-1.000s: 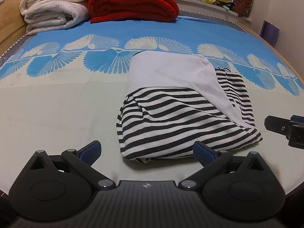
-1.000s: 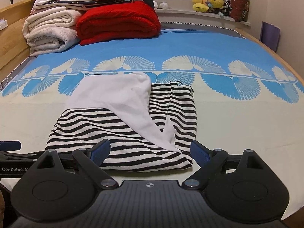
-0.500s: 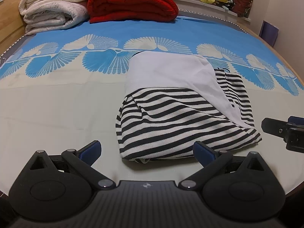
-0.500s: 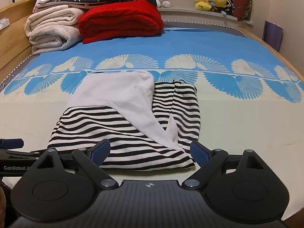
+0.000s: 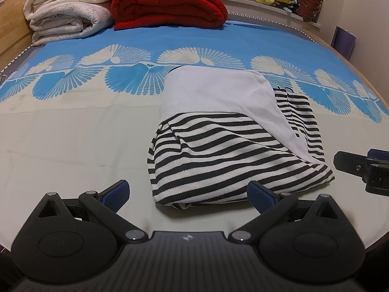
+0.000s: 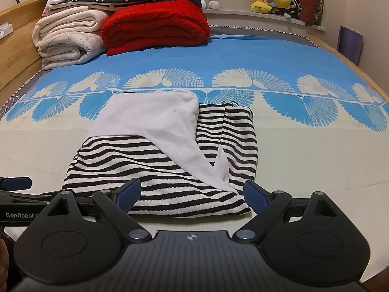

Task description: Fold small clothes

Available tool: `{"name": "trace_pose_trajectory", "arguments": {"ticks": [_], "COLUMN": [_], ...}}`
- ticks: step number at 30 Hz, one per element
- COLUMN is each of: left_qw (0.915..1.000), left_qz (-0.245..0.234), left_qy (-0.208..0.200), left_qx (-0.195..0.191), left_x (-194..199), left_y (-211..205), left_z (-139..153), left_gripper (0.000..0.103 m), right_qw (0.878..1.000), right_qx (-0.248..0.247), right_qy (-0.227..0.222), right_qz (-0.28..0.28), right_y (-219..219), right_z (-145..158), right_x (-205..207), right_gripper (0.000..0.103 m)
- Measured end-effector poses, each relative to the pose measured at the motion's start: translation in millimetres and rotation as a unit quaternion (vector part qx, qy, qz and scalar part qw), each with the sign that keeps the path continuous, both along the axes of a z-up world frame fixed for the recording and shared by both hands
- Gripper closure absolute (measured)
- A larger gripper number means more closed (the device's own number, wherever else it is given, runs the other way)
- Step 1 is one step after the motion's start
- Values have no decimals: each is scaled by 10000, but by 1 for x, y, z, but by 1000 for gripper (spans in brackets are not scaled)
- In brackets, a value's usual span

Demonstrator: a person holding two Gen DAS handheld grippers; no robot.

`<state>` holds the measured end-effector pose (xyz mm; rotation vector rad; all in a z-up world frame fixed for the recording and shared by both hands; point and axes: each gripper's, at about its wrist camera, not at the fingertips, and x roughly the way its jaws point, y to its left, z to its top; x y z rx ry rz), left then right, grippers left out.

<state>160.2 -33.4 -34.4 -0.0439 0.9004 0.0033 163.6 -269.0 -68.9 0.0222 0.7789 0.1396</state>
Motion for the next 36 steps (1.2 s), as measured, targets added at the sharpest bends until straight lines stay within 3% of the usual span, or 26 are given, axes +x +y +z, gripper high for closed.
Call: {"name": "trace_pose_trajectory", "arguments": {"ticks": [36], "left_qw": [10000], "left_qz": [-21], "left_qy": [5], "left_qx": [-22], "left_x": [0], "left_y": [0], "left_z": [0], "left_gripper": [0], "right_qw": [9999], "right_qx": [-42], "right_qy": [121], "right_qz": [85], "right_y": [2], "right_z": [-6], "right_x": [2], "right_gripper": [12]}}
